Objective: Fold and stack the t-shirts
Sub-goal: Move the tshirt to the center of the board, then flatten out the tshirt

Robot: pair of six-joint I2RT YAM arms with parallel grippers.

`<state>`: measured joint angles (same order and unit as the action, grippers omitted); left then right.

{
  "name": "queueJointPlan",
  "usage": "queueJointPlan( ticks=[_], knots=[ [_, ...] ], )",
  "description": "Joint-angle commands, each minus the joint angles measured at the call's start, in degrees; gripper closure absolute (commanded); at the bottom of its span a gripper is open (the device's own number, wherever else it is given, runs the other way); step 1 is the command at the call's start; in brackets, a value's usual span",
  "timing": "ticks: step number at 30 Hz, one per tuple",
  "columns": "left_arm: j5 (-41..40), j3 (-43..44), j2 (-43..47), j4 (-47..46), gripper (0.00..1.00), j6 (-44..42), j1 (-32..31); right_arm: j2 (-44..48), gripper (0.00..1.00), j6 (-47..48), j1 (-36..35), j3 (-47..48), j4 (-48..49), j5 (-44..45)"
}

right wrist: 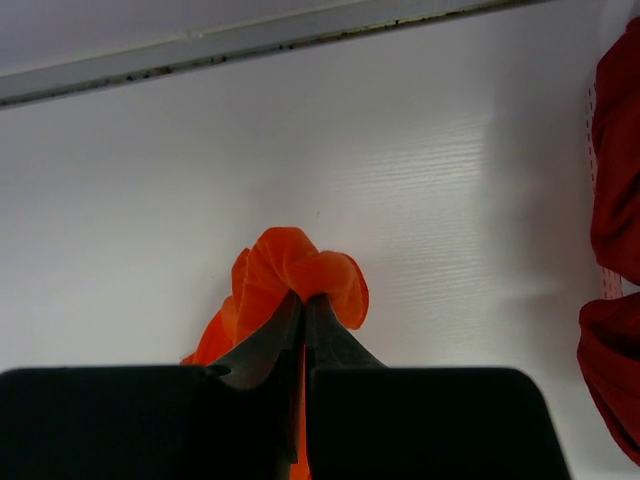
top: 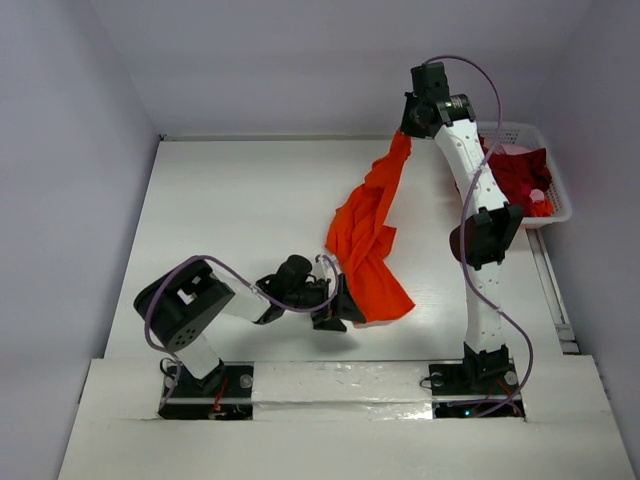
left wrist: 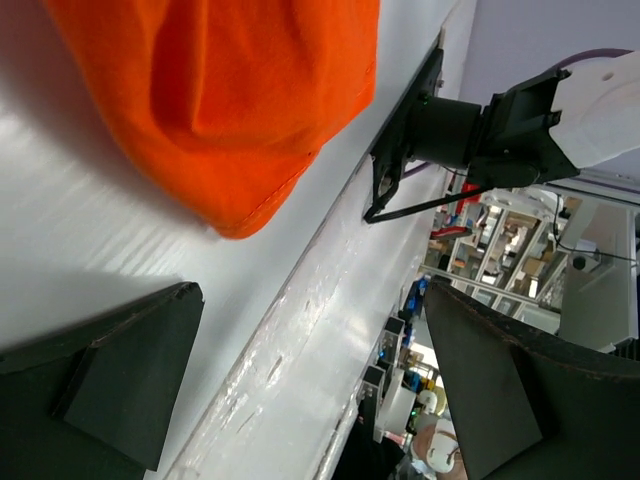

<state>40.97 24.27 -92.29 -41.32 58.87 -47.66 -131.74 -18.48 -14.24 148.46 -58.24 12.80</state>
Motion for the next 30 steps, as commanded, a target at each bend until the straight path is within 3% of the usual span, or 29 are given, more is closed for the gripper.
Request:
queueJointPlan(
  ticks=[1, 4, 9, 15, 22, 25, 30],
  knots=[
    [-1.24, 1.21, -4.47, -1.73, 0.01, -1.48, -0.24, 1.31, 1.0, -0.33, 0.35, 2.97, 2.6, -0.58],
    [-1.77, 1.65, -7.9, -5.69, 0.01, -1.74, -0.24, 1.75, 1.0, -0.33, 0.35, 2.8, 2.78, -1.02],
    [-3.79, 3.85, -10.02, -3.16, 0.01, -5.43, -0.77, 2.19, 1.0, -0.42, 0.35, 3.06, 2.95, -1.72],
    [-9.15, 5.51, -8.08, 5.36, 0.01, -10.17, -0.77, 2.19, 1.0, -0.42, 0.88, 3.06, 3.04, -1.99],
    [-21.53, 10.17, -0.44, 28.71, 0.01, -14.74, -0.77, 2.37, 1.0, -0.5, 0.88, 3.15, 3.22, -2.51],
    [-25.93, 12.2, 0.71, 34.61, 0.01, -15.8, -1.3, 2.28, 1.0, -0.59, 0.88, 3.41, 3.13, -2.51],
    [-24.98, 11.5, 0.36, 32.98, 0.01, -15.28, -2.0, 2.19, 1.0, -0.59, 0.88, 3.5, 3.13, -2.69]
  ],
)
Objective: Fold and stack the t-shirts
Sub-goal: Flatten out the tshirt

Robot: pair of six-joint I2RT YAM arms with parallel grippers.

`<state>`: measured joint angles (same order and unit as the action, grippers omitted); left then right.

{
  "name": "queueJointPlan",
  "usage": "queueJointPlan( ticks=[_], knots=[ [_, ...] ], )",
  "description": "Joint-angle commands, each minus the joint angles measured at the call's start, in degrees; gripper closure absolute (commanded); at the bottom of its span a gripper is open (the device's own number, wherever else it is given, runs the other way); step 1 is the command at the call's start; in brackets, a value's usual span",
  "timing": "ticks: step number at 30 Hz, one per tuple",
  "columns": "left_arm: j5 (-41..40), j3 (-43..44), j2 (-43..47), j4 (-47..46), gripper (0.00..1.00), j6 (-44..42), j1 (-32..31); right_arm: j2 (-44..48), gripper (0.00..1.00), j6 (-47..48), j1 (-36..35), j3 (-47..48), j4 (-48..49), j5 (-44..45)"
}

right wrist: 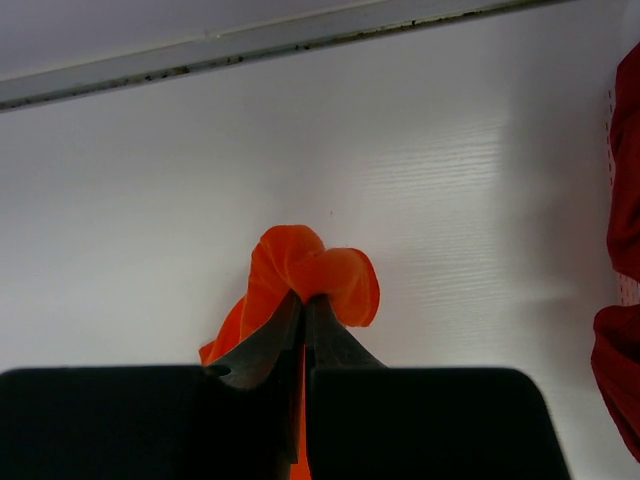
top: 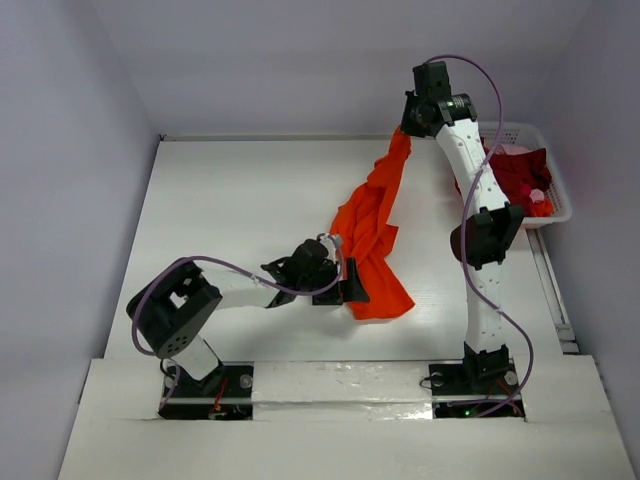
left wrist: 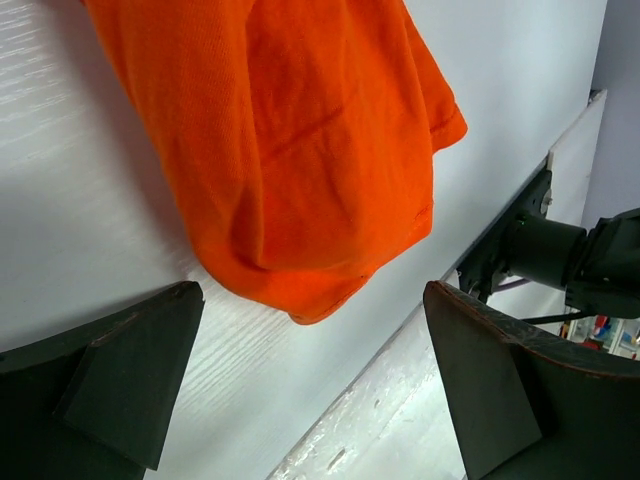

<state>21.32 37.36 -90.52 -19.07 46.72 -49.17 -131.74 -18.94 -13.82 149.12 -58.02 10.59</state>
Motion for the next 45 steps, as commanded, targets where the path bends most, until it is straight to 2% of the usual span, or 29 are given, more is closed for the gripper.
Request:
queueJointPlan(
  ticks=[1, 7, 13, 19, 24, 32, 45],
  knots=[
    [-4.54, -1.77, -1.59, 9.33, 0.01, -3.13, -0.49, 2.1, 1.0, -0.13, 0.47, 2.84, 2.91, -0.57],
    [1.0, -2.47, -4.05, 3.61, 0.03, -2.25, -1.02, 2.1, 1.0, -0.22, 0.99, 2.76, 2.91, -0.83],
    [3.55, -2.21, -6.24, 0.88, 0.12, -2.25, -2.34, 2.19, 1.0, -0.22, 0.99, 2.76, 3.0, -0.83],
    [3.82, -2.47, -5.46, 1.83, 0.3, -1.63, -2.34, 2.46, 1.0, -0.22, 0.99, 2.32, 3.0, -0.92],
    [2.5, -0.72, -3.0, 5.62, 0.4, -2.07, -2.34, 2.1, 1.0, -0.31, 0.99, 2.67, 3.09, -1.19],
    [0.48, 2.27, 1.49, 11.51, 0.46, -2.25, -2.86, 1.4, 1.0, -0.31, 0.99, 3.02, 3.09, -1.45],
    [-2.78, 1.14, -4.49, 6.86, 0.48, -2.86, -2.86, 1.58, 1.0, -0.48, 1.52, 3.02, 3.17, -1.98]
  ],
)
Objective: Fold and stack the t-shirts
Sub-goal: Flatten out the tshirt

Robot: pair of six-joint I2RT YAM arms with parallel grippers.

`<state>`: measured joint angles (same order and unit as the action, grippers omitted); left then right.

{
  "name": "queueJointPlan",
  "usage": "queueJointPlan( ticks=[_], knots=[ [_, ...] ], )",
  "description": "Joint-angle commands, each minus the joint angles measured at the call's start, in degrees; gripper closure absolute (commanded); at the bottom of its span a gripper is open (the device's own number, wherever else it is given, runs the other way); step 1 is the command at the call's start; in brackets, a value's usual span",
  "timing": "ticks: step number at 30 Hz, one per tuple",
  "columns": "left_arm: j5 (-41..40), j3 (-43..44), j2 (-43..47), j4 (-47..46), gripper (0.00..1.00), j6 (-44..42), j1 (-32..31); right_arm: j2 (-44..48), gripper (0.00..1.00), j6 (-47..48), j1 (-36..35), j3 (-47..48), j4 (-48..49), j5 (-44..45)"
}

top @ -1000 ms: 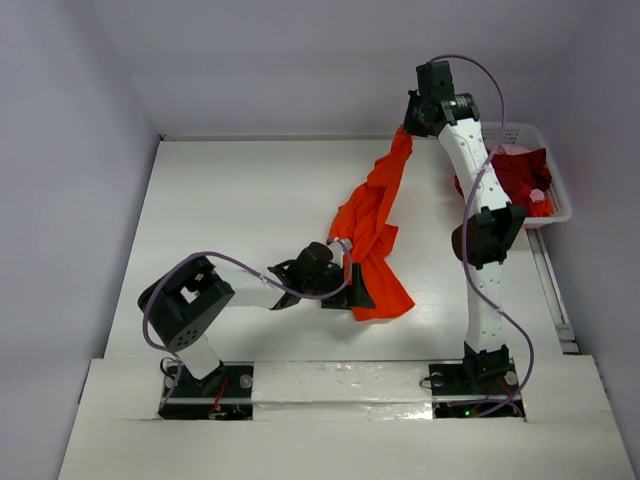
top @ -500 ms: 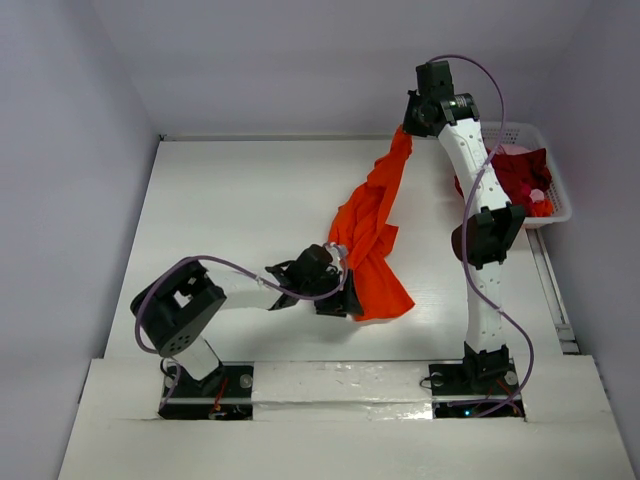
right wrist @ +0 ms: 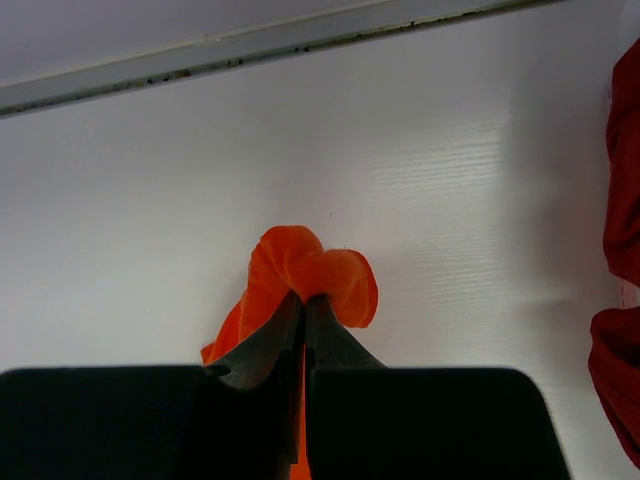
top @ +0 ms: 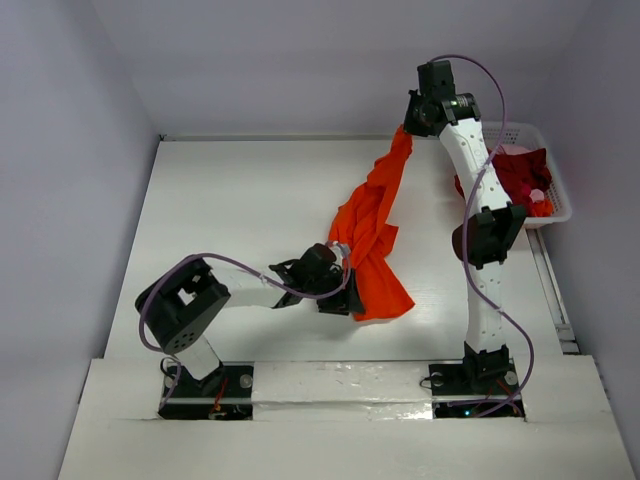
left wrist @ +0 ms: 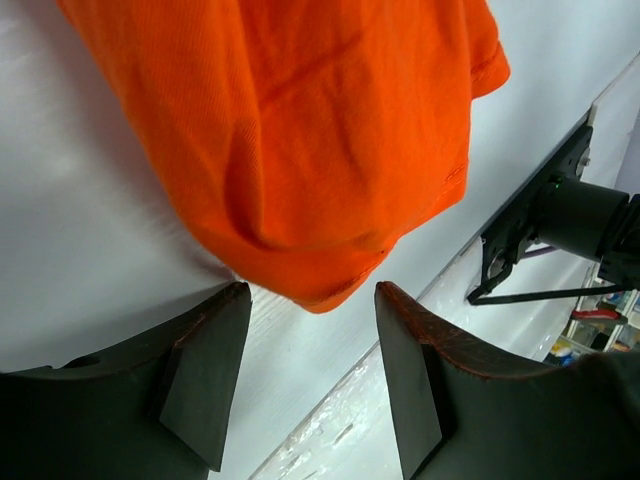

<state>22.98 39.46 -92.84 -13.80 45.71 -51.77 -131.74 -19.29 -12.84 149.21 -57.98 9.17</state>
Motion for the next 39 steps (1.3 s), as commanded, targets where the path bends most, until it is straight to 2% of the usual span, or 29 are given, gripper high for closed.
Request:
queueJointPlan(
  ticks=[1, 5, 12, 18, 23, 25, 39],
  knots=[
    [-4.7, -1.05, -2.35, 0.8, 0.47, -1.86, -0.26, 1.49, 1.0, -0.14, 0.54, 3.02, 3.13, -0.64],
    [-4.53, -0.53, -3.14, 0.97, 0.5, -2.12, -0.26, 1.49, 1.0, -0.14, 0.54, 3.02, 3.13, -0.73],
    [-5.14, 0.7, -2.17, 3.34, 0.78, -2.65, -0.26, 1.49, 1.0, -0.14, 0.54, 3.02, 3.13, -0.73],
    [-5.23, 1.41, -1.82, 4.13, 0.83, -2.74, -0.26, 1.49, 1.0, -0.14, 0.54, 2.93, 3.13, -0.56],
    [-5.75, 2.37, -0.24, 6.06, 0.98, -2.3, -0.26, 1.23, 1.0, -0.05, 1.06, 2.58, 3.04, -0.73],
    [-6.19, 2.72, 1.42, 7.47, 1.0, -2.12, -0.26, 1.14, 1.0, -0.05, 1.06, 2.67, 3.04, -0.91],
    [-9.36, 4.92, 9.33, 13.44, 1.0, -1.24, -0.26, 0.79, 1.0, -0.05, 1.06, 3.02, 3.04, -1.26]
  ],
)
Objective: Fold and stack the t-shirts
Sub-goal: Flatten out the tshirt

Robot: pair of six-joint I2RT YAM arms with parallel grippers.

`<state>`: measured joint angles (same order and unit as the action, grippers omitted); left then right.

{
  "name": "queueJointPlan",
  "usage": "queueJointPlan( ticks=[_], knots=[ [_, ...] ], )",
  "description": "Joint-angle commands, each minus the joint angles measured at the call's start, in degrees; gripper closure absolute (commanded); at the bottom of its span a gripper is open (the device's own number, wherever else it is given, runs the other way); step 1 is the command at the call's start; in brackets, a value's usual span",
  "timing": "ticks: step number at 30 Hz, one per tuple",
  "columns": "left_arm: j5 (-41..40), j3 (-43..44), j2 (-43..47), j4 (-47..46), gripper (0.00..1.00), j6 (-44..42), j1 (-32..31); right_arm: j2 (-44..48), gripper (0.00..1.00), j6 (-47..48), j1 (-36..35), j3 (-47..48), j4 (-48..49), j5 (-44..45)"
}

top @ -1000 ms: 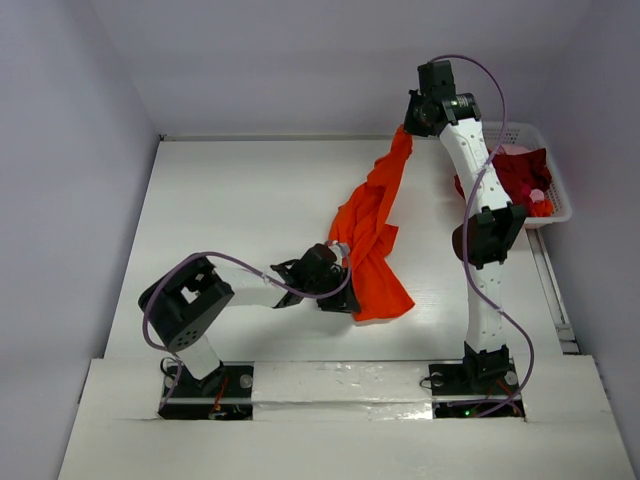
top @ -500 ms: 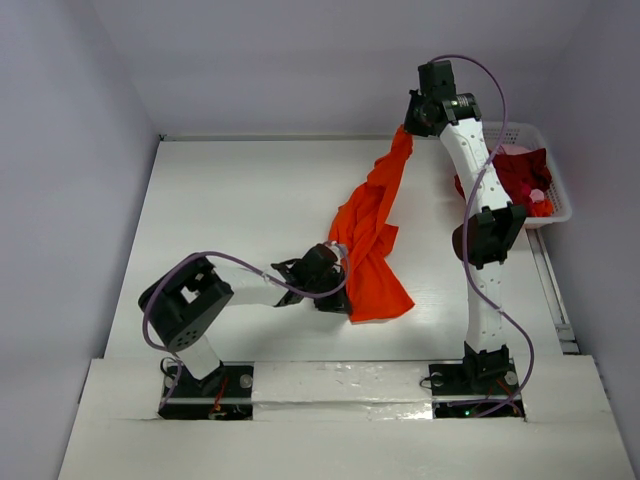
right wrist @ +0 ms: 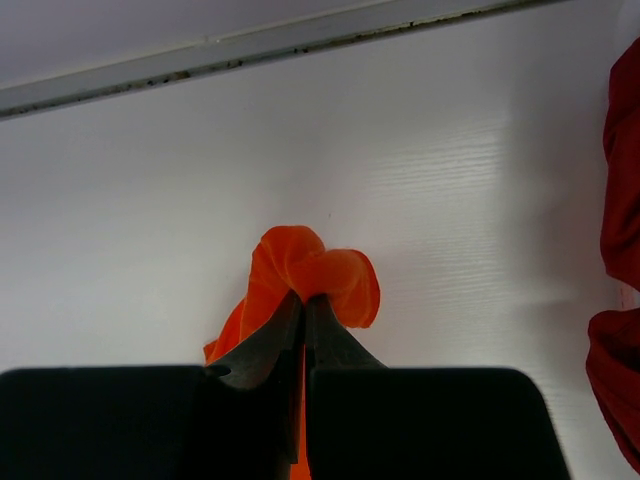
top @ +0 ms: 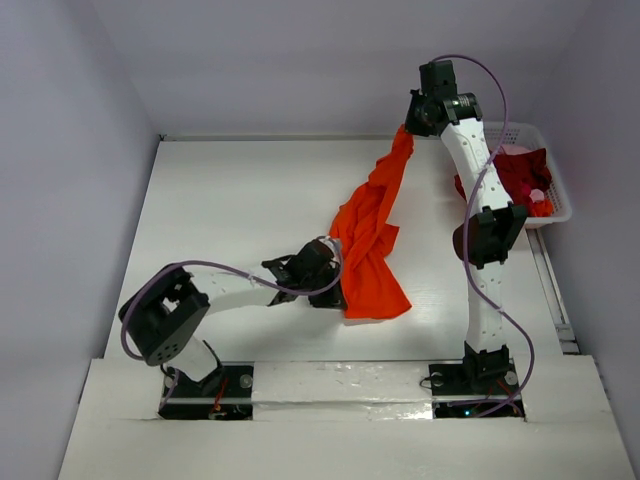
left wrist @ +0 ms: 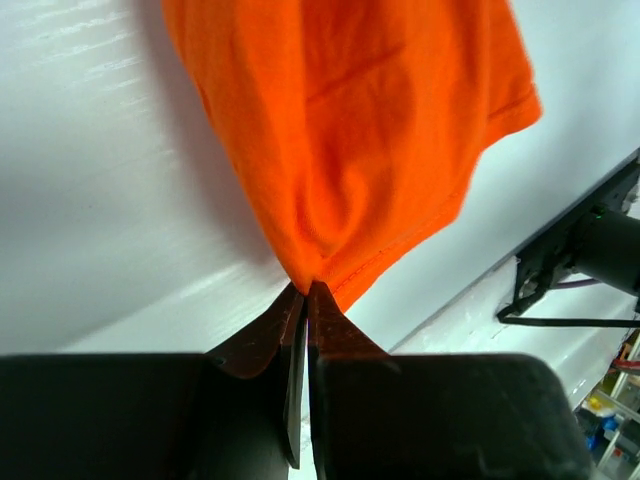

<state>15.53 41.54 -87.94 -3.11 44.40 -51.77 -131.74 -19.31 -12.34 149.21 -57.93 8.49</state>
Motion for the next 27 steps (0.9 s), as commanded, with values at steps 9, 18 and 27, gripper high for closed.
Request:
queueJointPlan(
  ticks=[9, 18, 27],
  knots=[
    [-6.21, 12.59, 12.61, 14.18, 1.0, -1.51, 0.35, 1.66, 1.0, 0.24, 0.56, 1.18, 2.74, 0.64],
    [-9.99, 25.77, 18.68, 27.89, 1.0, -3.97, 2.73, 2.89, 1.0, -0.55, 5.39, 0.12, 2.38, 1.09],
    [-15.0, 30.27, 25.97, 37.83, 1.0, -4.59, 5.89, 6.84, 1.0, -0.99, 9.61, -1.81, 2.47, 0.12]
  ],
)
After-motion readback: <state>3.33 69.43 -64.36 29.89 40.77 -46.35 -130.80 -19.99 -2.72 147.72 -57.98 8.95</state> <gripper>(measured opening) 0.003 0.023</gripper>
